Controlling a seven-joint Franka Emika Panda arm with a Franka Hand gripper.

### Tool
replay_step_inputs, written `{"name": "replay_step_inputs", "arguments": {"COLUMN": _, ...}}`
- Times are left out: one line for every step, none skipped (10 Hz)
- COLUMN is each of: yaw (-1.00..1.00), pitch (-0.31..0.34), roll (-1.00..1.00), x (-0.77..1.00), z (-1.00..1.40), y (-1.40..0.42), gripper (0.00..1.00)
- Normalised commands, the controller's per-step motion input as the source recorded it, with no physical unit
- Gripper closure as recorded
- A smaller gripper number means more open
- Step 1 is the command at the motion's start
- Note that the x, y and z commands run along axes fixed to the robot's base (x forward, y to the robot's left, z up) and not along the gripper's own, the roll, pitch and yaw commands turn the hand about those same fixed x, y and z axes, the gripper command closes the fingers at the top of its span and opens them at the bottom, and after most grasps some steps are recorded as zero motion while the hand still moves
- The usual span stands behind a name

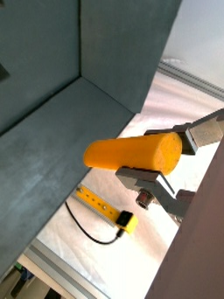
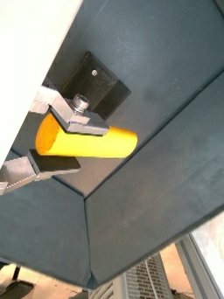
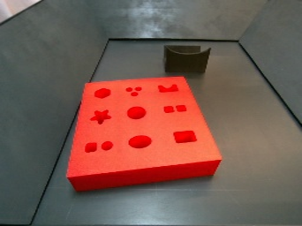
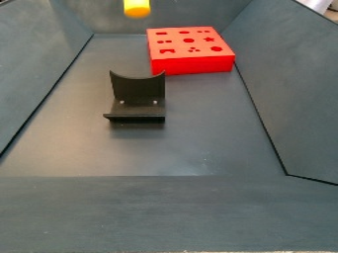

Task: Pick up the oval object. Move up. Place the oval object on the fixture. Regrasp the oval object. Move to above the board. Insert the oval object.
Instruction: Move to above the board.

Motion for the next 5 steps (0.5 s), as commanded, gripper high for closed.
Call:
{"name": "replay_step_inputs", "arguments": {"yaw": 0.03, "pitch": 0.083, "roll": -0.07, "x": -0.02, "z": 0.45, "y": 0.0, "gripper": 1.0}}
{"name": "replay_step_inputs", "arguments": {"yaw": 0.04, "pitch": 0.102, "roll": -0.06, "x": 0.0, "z": 0.22, "y": -0.01, "gripper": 1.0}}
{"name": "replay_step_inputs", "arguments": {"yaw": -0.12, "pitch": -0.061, "roll": -1.0, "x": -0.42, "z": 0.12, "y": -1.0, "gripper": 1.0}}
{"name": "replay_step_inputs", "arguments": {"yaw": -0.12, "pitch": -0.069, "roll": -1.0, "x": -0.42, "z": 0.11, "y": -1.0, "gripper": 1.0}}
{"name": "replay_step_inputs", "arguments": {"yaw": -0.13, "pitch": -0.081, "roll": -1.0, "x": -0.45, "z": 0.13, "y": -1.0, "gripper": 1.0}}
